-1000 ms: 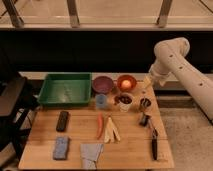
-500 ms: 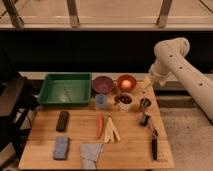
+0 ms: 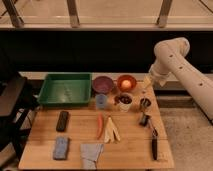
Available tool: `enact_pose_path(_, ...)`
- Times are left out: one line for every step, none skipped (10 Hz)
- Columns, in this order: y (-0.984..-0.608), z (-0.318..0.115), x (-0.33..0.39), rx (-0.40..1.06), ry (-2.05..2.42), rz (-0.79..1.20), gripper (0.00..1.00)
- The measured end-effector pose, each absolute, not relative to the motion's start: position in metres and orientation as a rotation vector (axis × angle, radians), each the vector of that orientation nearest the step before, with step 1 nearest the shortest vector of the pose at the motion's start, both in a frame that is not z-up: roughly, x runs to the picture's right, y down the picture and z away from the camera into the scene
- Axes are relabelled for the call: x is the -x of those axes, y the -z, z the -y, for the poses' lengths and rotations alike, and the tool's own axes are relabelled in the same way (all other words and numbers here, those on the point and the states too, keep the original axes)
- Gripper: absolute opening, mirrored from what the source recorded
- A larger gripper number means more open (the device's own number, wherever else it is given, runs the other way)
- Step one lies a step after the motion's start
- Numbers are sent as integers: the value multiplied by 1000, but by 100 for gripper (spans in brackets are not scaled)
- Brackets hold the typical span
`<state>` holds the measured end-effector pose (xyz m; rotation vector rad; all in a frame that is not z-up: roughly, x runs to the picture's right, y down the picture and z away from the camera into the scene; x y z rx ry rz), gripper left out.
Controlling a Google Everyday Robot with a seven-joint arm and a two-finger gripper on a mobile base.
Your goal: Place apple in plastic cup
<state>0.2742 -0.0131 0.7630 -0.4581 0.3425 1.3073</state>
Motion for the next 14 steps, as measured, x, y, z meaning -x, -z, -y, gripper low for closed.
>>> enact_pose_path(-763, 13, -274, 458, -1307, -343, 70)
enact_pose_path(-763, 13, -274, 458, -1307, -342, 70)
enact_pose_path(-763, 13, -274, 458, -1307, -342, 70)
enact_pose_path(-763, 13, -274, 458, -1307, -342, 70)
enact_pose_path(-763, 13, -274, 458, -1307, -342, 70)
enact_pose_path(-763, 13, -274, 458, -1307, -343, 70)
enact_pose_path(-763, 13, -274, 458, -1307, -342, 70)
enact_pose_path(-763, 13, -274, 458, -1307, -343, 70)
enact_pose_path(-763, 13, -274, 458, -1307, -342, 70)
enact_pose_path(-763, 14, -273, 454, -1305, -338, 70)
enact_pose_path(-763, 19, -270, 435, -1291, -320, 70)
enact_pose_path(-764, 25, -261, 414, -1273, -283, 70)
enact_pose_path(-767, 30, -249, 406, -1260, -245, 70)
enact_pose_path(-774, 38, -227, 413, -1250, -165, 70)
